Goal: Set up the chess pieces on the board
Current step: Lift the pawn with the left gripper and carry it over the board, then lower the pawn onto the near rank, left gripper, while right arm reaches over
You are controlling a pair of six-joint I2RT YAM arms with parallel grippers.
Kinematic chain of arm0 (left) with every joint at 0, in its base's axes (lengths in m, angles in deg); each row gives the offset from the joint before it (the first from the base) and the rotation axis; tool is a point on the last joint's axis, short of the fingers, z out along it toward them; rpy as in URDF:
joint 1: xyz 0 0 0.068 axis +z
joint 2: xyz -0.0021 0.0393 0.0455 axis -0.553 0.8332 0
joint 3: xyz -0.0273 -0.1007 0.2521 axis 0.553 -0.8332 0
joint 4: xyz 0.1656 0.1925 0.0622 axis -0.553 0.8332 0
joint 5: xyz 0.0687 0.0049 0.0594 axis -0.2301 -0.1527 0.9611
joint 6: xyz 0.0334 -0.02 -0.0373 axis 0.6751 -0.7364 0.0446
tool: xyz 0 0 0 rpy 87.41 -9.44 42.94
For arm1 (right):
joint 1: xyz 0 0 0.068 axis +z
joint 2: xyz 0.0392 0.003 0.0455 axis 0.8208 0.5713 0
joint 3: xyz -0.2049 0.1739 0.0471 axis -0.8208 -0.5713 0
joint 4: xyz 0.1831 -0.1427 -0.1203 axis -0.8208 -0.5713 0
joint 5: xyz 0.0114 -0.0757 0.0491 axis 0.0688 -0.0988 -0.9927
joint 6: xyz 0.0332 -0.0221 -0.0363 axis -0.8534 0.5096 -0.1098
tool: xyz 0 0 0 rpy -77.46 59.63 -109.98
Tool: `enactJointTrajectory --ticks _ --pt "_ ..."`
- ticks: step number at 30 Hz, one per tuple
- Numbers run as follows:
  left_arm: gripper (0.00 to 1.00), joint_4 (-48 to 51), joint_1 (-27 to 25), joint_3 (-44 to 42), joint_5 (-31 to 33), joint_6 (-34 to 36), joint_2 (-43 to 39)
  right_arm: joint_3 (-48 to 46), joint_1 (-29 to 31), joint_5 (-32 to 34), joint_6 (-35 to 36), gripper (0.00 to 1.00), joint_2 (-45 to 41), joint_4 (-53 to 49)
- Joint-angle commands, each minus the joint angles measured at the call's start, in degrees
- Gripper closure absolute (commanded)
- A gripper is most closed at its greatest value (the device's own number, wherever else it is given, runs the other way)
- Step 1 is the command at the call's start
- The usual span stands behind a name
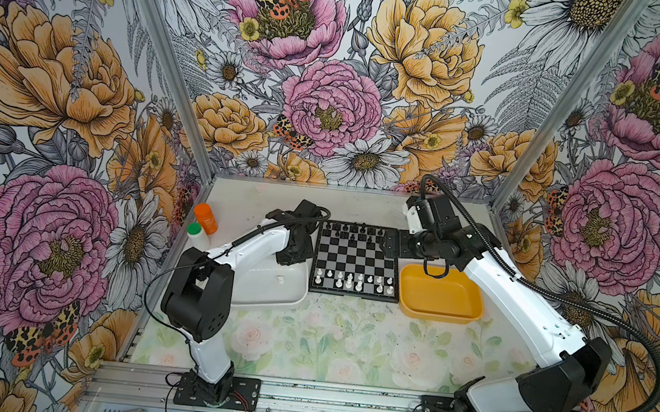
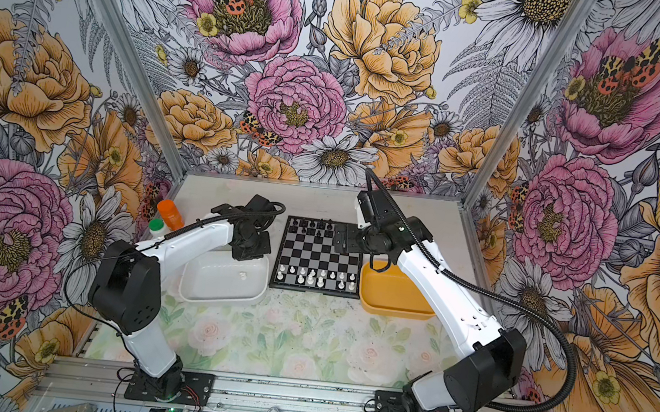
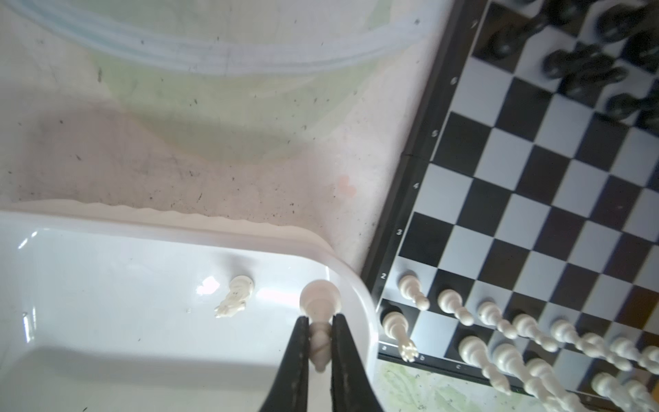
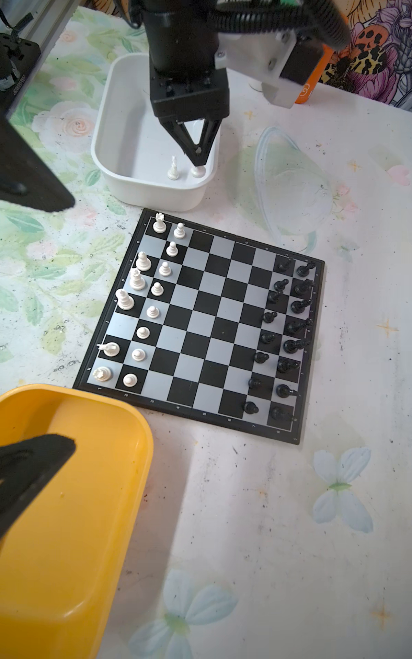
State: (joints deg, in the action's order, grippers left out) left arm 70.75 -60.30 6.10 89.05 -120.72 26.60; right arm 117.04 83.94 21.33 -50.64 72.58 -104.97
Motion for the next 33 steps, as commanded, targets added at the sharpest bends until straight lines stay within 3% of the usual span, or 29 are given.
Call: enactJointTrajectory --ticks 1,16,33 --pt "0.9 2.87 -1.9 4.47 1.45 1.24 -1.8 -1.23 -0.3 1.06 -1.29 0.0 -3.05 1.06" --pt "0.89 6.45 -15.29 19.6 1.21 1.66 8.04 -10.51 -0.21 2.04 -3.54 0.0 -14.76 0.66" --pt "0.9 6.44 -25.64 27.41 1.07 -0.34 17.2 -14.31 -0.25 4.47 -3.98 0.0 -26.42 -9.64"
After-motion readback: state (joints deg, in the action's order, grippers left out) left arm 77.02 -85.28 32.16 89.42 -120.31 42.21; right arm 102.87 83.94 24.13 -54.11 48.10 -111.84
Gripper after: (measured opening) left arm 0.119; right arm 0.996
